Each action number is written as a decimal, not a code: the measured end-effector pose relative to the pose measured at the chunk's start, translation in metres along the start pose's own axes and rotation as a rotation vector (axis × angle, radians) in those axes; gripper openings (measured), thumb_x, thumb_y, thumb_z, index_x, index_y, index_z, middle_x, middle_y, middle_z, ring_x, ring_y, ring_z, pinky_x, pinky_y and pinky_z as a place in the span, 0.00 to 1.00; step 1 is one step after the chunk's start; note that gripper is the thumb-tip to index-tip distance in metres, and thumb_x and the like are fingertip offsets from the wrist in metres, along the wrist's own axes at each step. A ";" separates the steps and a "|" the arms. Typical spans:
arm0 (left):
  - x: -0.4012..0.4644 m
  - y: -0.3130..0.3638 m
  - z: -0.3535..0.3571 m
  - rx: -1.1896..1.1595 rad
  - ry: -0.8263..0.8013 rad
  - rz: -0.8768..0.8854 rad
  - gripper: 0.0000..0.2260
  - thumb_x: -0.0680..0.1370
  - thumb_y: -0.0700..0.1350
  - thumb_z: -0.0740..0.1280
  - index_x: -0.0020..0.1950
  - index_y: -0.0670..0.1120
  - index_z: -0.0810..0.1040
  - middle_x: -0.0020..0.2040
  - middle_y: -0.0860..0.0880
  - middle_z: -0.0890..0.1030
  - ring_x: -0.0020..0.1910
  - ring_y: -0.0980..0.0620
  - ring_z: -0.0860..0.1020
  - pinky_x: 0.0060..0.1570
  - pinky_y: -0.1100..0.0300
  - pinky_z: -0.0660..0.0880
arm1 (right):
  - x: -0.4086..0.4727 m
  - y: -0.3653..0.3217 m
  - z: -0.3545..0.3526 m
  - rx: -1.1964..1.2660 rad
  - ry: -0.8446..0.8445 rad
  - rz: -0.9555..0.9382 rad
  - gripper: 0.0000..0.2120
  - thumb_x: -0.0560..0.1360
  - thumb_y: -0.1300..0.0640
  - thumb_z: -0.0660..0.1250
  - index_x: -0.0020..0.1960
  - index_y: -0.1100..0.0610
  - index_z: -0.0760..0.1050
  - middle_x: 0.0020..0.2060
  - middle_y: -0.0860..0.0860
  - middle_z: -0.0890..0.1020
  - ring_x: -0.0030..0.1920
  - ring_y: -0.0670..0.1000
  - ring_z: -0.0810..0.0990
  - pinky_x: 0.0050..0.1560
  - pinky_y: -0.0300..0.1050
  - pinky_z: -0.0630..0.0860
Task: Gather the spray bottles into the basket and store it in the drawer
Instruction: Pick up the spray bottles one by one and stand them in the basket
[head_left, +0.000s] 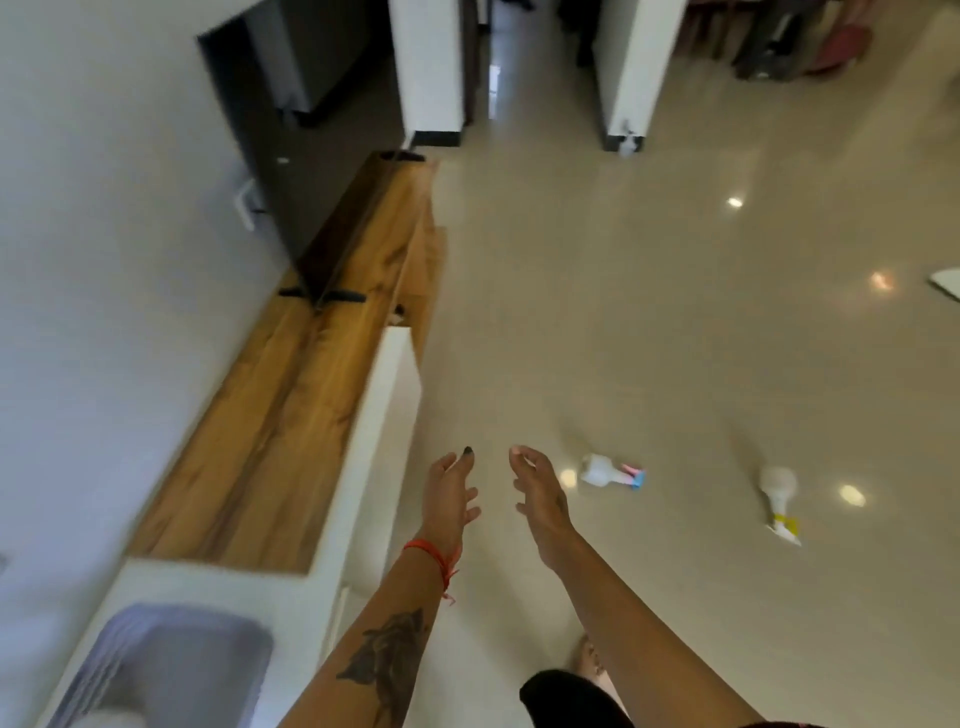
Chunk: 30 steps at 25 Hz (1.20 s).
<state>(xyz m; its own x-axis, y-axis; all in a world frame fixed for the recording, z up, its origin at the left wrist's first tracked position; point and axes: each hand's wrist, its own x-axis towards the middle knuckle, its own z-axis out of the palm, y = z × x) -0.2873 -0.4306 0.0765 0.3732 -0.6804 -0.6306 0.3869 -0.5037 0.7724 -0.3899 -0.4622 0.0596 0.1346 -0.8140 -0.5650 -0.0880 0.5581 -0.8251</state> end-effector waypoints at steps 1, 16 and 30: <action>0.008 0.000 0.033 0.035 -0.039 -0.024 0.25 0.78 0.53 0.62 0.73 0.46 0.62 0.70 0.45 0.70 0.64 0.42 0.72 0.60 0.50 0.72 | 0.012 -0.004 -0.030 0.034 0.053 0.025 0.25 0.74 0.39 0.61 0.68 0.48 0.67 0.67 0.51 0.72 0.66 0.54 0.70 0.69 0.57 0.65; 0.143 -0.023 0.341 0.412 -0.297 -0.254 0.22 0.80 0.48 0.61 0.73 0.46 0.64 0.70 0.43 0.70 0.64 0.41 0.73 0.59 0.49 0.72 | 0.184 -0.023 -0.281 0.422 0.454 0.277 0.19 0.76 0.44 0.62 0.64 0.50 0.71 0.62 0.52 0.74 0.64 0.56 0.71 0.68 0.58 0.66; 0.440 -0.189 0.408 0.718 -0.135 -0.384 0.22 0.78 0.50 0.64 0.71 0.48 0.66 0.69 0.45 0.72 0.66 0.44 0.71 0.66 0.44 0.69 | 0.476 0.150 -0.336 0.652 0.597 0.662 0.17 0.77 0.47 0.62 0.62 0.53 0.71 0.62 0.54 0.74 0.61 0.56 0.73 0.60 0.54 0.71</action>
<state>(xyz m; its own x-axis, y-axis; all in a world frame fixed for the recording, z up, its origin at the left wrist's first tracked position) -0.5401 -0.8524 -0.3161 0.2026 -0.4266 -0.8815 -0.1831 -0.9008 0.3938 -0.6704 -0.8198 -0.3336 -0.2605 -0.1715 -0.9501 0.5942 0.7471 -0.2978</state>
